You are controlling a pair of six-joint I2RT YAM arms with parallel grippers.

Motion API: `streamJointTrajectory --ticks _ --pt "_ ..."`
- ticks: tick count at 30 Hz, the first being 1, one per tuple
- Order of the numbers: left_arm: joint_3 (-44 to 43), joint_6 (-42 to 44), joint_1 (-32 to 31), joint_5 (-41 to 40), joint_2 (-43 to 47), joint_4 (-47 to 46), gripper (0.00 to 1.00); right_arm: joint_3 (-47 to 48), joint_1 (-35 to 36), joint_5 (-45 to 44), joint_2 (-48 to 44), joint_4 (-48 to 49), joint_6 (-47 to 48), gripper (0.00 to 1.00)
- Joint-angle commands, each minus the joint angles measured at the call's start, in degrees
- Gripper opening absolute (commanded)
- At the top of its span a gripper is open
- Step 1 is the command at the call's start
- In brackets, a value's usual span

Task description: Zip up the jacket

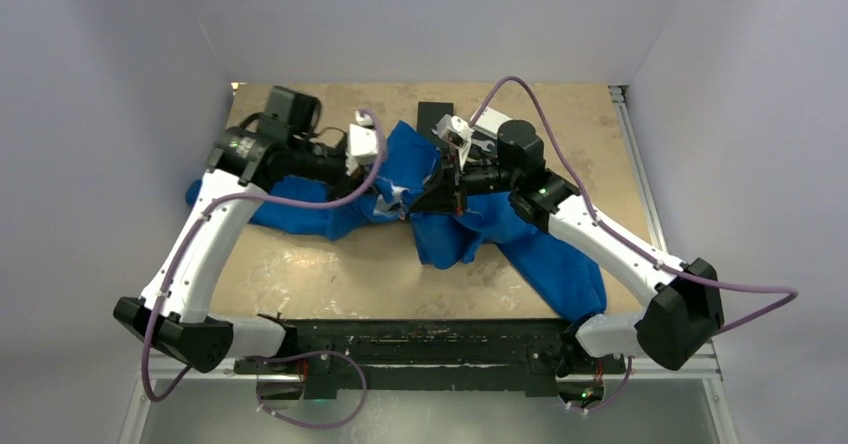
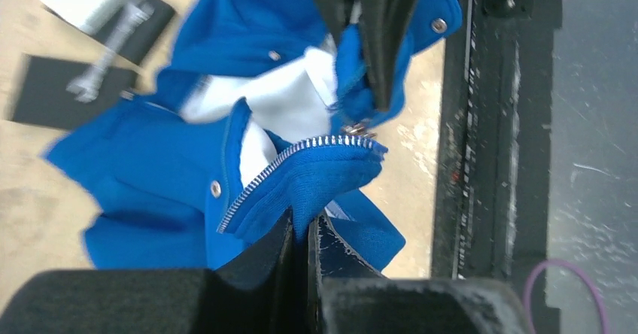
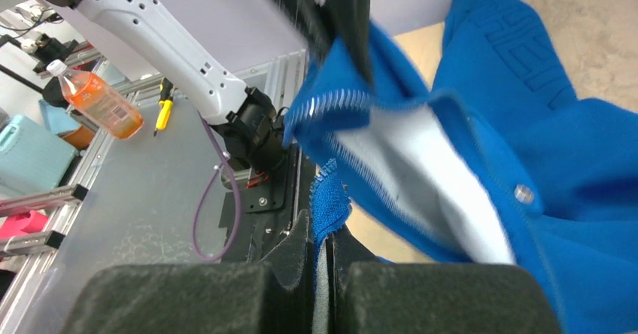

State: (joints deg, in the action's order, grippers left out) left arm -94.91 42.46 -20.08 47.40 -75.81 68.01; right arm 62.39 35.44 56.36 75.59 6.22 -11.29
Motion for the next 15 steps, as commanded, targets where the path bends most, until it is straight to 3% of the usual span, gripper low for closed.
streamJointTrajectory --ticks 1,15 --pt "7.58 -4.87 -4.96 -10.11 -0.36 -3.86 0.00 3.17 0.53 -2.83 1.57 -0.06 0.08 0.00" --pt "-1.10 -8.72 -4.89 -15.51 -4.78 -4.06 0.00 1.53 0.59 -1.82 2.46 -1.47 -1.58 0.00"
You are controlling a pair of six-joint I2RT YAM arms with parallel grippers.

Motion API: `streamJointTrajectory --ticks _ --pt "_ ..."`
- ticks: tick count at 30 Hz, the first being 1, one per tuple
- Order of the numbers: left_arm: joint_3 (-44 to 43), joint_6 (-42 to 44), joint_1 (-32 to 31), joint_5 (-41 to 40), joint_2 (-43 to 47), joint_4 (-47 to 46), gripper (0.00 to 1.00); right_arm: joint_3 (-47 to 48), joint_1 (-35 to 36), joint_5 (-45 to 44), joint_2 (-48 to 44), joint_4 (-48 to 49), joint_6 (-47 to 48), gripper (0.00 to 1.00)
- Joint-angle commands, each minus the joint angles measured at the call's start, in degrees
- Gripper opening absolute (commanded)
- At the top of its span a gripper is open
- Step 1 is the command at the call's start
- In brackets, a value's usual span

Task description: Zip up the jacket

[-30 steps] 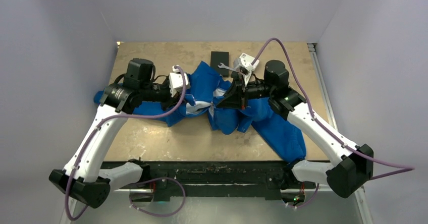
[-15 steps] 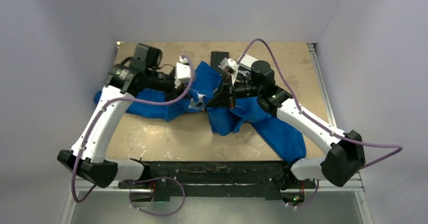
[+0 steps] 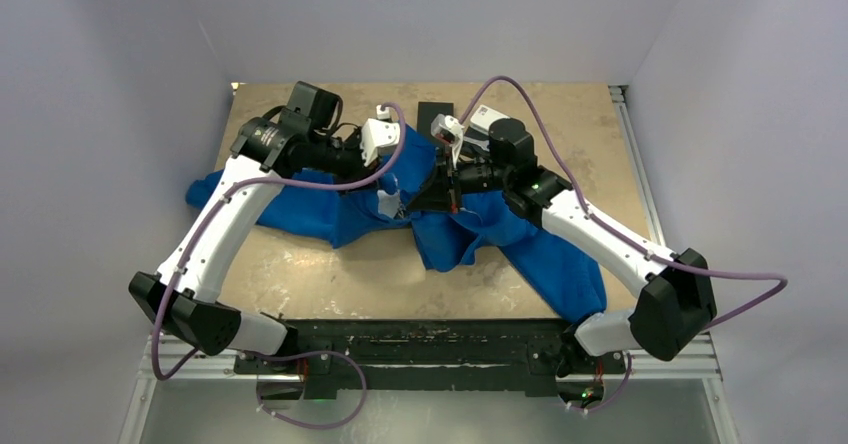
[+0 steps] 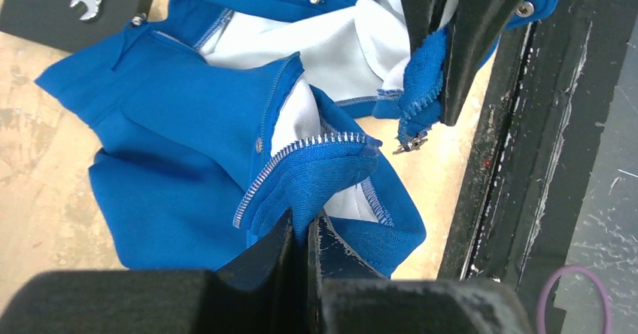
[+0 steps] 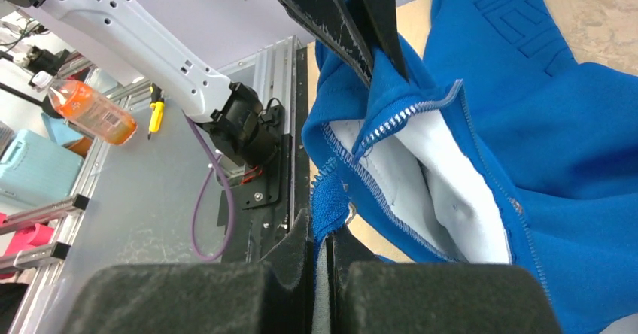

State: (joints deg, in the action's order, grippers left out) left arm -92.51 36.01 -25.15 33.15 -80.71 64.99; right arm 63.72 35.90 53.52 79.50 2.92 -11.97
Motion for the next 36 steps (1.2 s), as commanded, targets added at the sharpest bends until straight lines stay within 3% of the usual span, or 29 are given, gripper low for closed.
streamJointTrajectory --ticks 1,6,10,12,18,20,25,36 --pt "-3.75 -2.60 0.21 -1.41 0.19 -1.09 0.00 0.07 0.12 0.90 -1.31 2.25 -1.18 0.00" --pt "-3.85 -3.93 0.19 -2.27 0.12 -1.74 0.00 -1.89 0.05 0.98 -0.96 9.47 -5.47 0.00" --pt "-3.87 -4.17 0.19 -1.85 0.31 -1.88 0.00 -6.90 -0.81 3.84 -1.39 23.69 -13.27 0.00" --pt "-3.92 -4.13 0.19 -1.67 0.60 -1.68 0.00 -9.69 -1.98 6.89 -1.05 33.32 -19.13 0.00" --pt "-3.23 -4.10 -0.32 -0.98 2.15 -1.53 0.00 -17.68 -3.27 11.98 4.06 75.94 -46.25 0.00" --pt "-2.80 -3.79 -0.34 -0.79 2.75 -1.53 0.00 -17.79 -3.39 12.45 6.54 84.28 -52.49 0.00" --pt "-3.52 -5.43 -1.58 -0.43 2.70 -1.82 0.00 -15.82 -3.51 12.96 10.33 92.55 -57.61 0.00" --pt "-7.49 -9.27 -2.51 -4.61 5.49 -0.91 0.00 -13.51 -3.57 13.28 11.14 86.84 -48.61 0.00"
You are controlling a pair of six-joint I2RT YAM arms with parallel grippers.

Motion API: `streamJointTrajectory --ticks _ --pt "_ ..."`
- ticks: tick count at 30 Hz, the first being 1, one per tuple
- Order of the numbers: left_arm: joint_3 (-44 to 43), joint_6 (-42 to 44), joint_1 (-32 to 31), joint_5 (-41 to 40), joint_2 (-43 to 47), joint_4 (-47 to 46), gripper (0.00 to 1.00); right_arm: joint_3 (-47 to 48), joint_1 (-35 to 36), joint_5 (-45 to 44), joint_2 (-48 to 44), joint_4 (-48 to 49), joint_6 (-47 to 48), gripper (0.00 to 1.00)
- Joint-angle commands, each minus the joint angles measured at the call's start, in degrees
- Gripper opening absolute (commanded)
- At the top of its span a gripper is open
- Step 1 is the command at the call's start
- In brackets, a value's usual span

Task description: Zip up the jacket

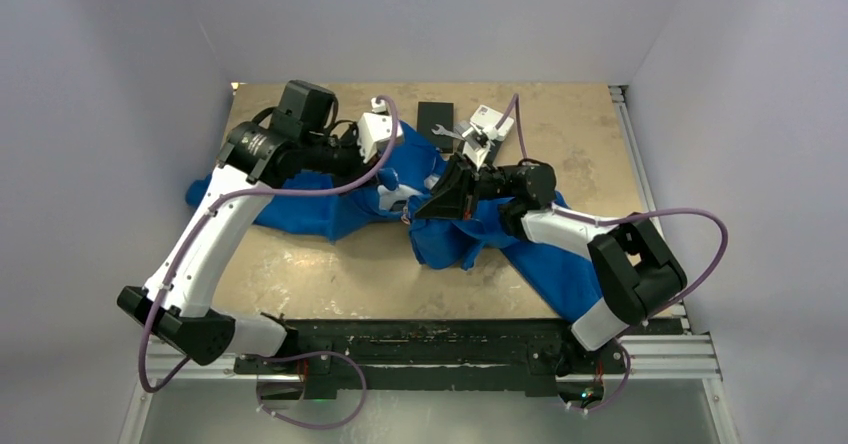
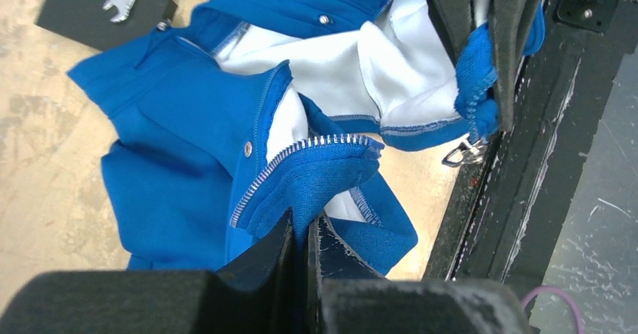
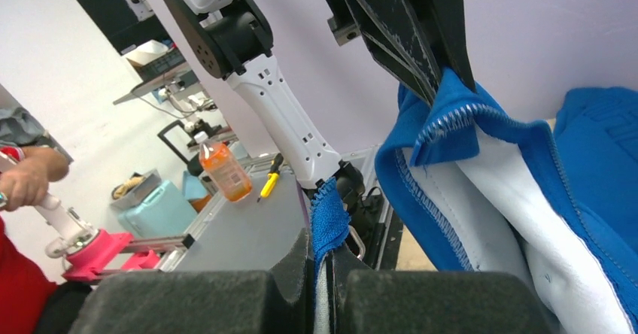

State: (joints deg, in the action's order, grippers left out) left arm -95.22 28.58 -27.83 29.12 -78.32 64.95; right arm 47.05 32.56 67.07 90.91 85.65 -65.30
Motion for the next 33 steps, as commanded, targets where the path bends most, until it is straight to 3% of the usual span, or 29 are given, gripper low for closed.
streamJointTrajectory --ticks 1,4,9,19,21,22,23,25,26,27,33 --pt "-5.06 -1.62 0.23 -0.79 2.97 -0.99 0.00 3.64 -0.29 -0.08 -0.05 3.83 5.60 0.00" --pt "-5.71 -0.82 -0.13 -1.77 2.95 -0.98 0.00 5.28 -0.87 1.28 1.59 6.97 3.85 0.00" --pt "-3.44 -0.40 -0.55 -3.46 8.24 -6.43 0.00 10.20 -1.27 5.85 7.59 30.11 -11.31 0.00" --pt "0.54 -3.12 -0.63 -1.18 12.12 -7.33 0.00 9.03 -0.87 5.02 2.76 27.75 -2.42 0.00" --pt "0.48 -2.78 -0.56 -1.86 12.37 -6.73 0.00 9.69 -0.62 4.98 -0.65 18.89 5.56 0.00" --pt "0.03 -2.59 -0.63 -2.49 12.54 -6.76 0.00 10.07 -0.24 5.07 -3.06 9.68 14.07 0.00" --pt "-0.57 -2.87 -0.62 -3.04 12.53 -6.65 0.00 10.56 0.16 2.54 -6.16 -5.15 25.36 0.00" --pt "-1.67 -3.20 -0.60 -3.18 12.46 -5.77 0.00 16.01 2.58 -6.52 -11.76 -44.01 64.76 0.00" --pt "-1.73 -3.40 -0.58 -3.05 12.60 -5.45 0.00 20.18 4.25 -8.30 -12.12 -57.96 74.46 0.00" --pt "-1.50 -3.44 -0.60 -3.01 12.79 -5.30 0.00 22.45 4.53 -5.76 -11.64 -63.28 75.63 0.00" --pt "-0.15 -4.04 -0.56 -3.51 13.96 -6.10 0.00 20.05 4.28 -0.47 -12.02 -57.52 68.47 0.00"
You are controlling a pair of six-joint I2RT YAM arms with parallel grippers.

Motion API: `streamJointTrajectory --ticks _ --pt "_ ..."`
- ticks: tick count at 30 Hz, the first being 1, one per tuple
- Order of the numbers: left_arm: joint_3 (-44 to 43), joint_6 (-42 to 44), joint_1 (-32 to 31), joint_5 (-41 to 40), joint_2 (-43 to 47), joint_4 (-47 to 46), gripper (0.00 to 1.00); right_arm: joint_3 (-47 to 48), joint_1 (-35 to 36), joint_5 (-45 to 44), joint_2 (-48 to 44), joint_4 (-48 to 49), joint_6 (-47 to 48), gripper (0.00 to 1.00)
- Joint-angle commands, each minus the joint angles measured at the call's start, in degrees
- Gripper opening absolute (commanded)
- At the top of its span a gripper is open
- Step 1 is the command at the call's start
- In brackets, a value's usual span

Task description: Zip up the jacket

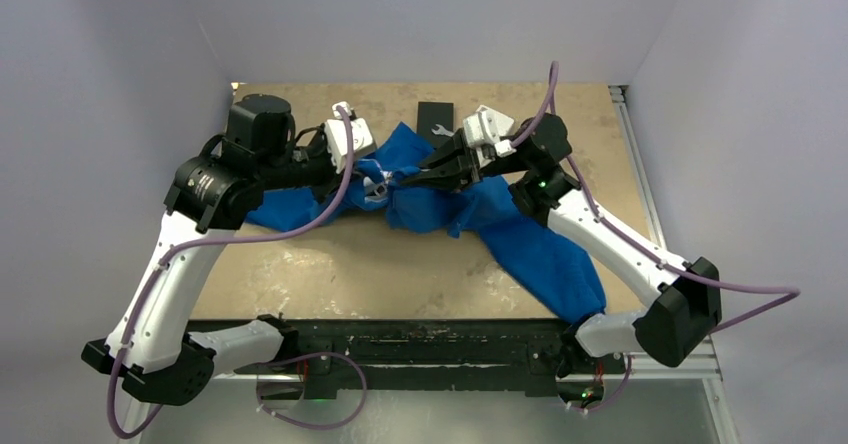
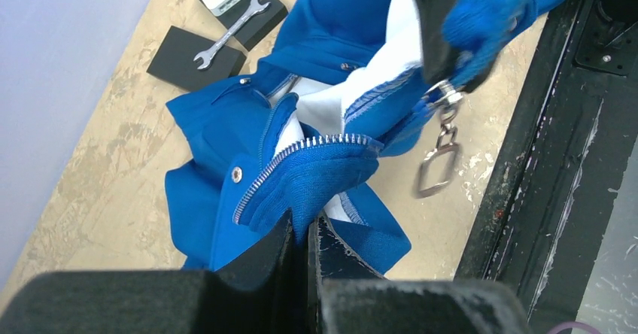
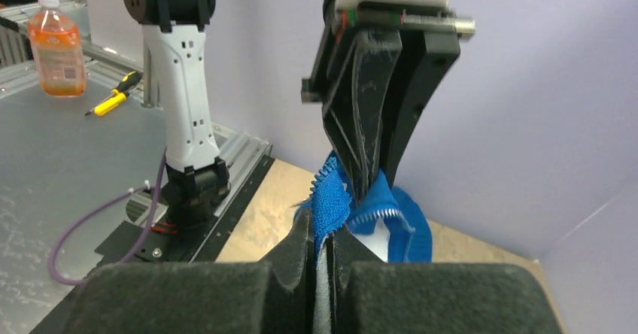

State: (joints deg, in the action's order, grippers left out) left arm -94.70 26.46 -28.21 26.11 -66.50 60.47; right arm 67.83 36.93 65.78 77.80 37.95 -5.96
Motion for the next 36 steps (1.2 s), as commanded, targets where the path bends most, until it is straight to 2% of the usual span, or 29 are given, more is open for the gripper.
streamJointTrajectory --ticks 1,9,20,25,32,36 --pt "-1.00 -1.93 -0.18 -0.71 2.08 -1.38 0.00 -0.95 0.05 1.75 1.25 -9.44 8.53 0.00" --pt "-4.22 -2.50 -0.18 0.56 1.44 -0.09 0.00 -2.98 0.07 6.07 1.87 -5.59 2.33 0.00" --pt "-2.80 -1.22 -0.16 2.21 2.36 0.91 0.00 -6.60 -0.18 8.83 3.99 16.37 -17.99 0.00" --pt "-2.43 -0.54 -0.20 3.18 2.69 1.16 0.00 -4.58 -0.19 8.36 5.77 16.61 -20.32 0.00" --pt "-1.81 -0.02 -0.20 4.25 2.94 1.59 0.00 -3.34 -0.36 6.32 5.25 10.58 -15.54 0.00" --pt "-0.36 1.14 -0.25 4.77 3.14 2.03 0.00 -2.44 -0.36 7.06 5.60 10.98 -15.52 0.00"
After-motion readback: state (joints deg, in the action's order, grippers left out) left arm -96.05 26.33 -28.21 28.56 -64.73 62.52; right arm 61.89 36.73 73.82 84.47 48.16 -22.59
